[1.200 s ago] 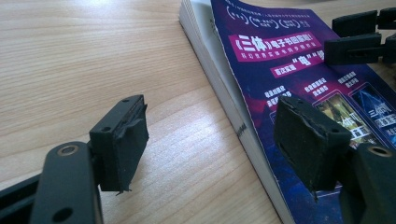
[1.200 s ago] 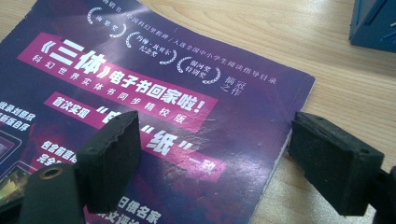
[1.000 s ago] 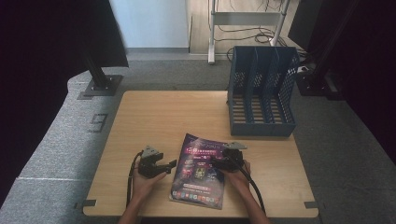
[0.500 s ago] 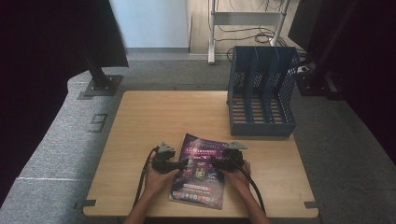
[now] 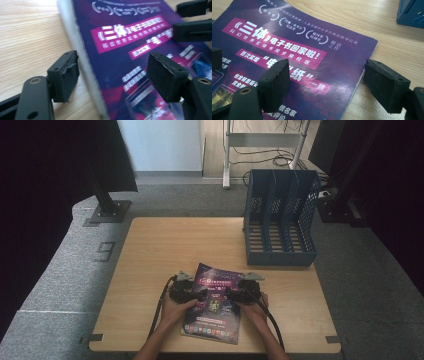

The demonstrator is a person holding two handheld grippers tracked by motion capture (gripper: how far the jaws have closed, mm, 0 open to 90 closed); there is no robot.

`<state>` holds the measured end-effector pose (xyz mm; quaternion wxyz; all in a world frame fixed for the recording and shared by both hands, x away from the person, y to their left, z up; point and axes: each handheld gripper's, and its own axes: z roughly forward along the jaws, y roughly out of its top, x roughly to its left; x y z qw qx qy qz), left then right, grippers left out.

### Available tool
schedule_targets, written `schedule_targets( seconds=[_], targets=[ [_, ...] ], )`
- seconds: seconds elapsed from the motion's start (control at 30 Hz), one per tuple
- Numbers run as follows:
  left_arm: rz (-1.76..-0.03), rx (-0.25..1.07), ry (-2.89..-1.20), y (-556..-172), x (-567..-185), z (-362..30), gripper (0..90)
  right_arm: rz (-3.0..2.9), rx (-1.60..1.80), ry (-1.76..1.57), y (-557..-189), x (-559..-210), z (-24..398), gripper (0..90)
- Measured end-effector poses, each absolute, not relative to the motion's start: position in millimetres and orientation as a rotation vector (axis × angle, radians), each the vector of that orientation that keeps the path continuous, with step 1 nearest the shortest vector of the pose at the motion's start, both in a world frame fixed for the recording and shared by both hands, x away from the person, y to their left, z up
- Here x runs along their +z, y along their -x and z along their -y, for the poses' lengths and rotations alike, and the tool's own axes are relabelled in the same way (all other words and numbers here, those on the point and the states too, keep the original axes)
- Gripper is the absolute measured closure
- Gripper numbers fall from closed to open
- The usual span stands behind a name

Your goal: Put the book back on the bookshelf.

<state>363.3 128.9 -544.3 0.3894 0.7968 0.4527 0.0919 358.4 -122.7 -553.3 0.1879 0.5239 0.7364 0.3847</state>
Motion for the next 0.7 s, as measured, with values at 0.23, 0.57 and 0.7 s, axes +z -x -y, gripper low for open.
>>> schedule_targets(
  seconds=[0.23, 0.57, 0.7],
  targets=[
    [-1.194, 0.176, -1.966, -365.0, -544.0, -134.1, 29.1, -2.063, 1.078, -1.479, -357.5, -553.3, 122.2, 21.2],
    [-1.176, 0.128, -1.926, -357.1, -538.8, -137.0, 32.6, -2.050, 1.073, -1.495, -357.4, -553.2, 124.3, 21.0],
    [-1.165, 0.116, -1.900, -355.0, -535.2, -138.0, 33.0, -2.050, 1.072, -1.494, -356.9, -553.2, 124.4, 21.3]
  ],
)
